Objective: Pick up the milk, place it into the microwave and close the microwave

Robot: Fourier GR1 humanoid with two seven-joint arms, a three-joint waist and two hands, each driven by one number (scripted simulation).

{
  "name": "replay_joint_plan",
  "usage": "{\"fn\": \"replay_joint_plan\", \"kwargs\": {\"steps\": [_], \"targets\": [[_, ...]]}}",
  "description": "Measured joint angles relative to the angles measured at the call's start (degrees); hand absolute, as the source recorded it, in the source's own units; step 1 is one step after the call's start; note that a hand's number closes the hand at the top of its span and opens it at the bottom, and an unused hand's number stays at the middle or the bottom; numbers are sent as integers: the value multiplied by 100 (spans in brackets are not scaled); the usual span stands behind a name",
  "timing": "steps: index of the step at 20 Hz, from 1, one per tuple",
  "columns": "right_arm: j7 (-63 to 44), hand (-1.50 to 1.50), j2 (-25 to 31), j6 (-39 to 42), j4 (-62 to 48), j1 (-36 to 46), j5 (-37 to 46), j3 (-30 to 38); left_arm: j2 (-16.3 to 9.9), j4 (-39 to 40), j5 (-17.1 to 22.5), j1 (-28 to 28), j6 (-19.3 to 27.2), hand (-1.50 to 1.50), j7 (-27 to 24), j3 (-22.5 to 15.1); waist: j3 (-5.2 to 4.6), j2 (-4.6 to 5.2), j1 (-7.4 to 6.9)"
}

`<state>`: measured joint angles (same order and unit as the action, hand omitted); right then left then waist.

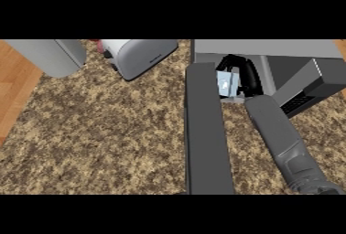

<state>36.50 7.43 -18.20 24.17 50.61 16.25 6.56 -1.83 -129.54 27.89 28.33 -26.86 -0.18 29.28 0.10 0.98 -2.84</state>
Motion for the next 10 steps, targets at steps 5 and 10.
{"fn": "replay_joint_plan", "kwargs": {"steps": [5, 10], "targets": [[79, 150, 123, -452, -664, 464, 55, 221, -36, 177, -21, -135, -90, -150, -53, -7, 5, 57, -113], [42, 150, 242, -1136, -1023, 802, 159, 327, -89, 242, -76, -290, -74, -150, -14, -42, 7, 123, -241]]}}
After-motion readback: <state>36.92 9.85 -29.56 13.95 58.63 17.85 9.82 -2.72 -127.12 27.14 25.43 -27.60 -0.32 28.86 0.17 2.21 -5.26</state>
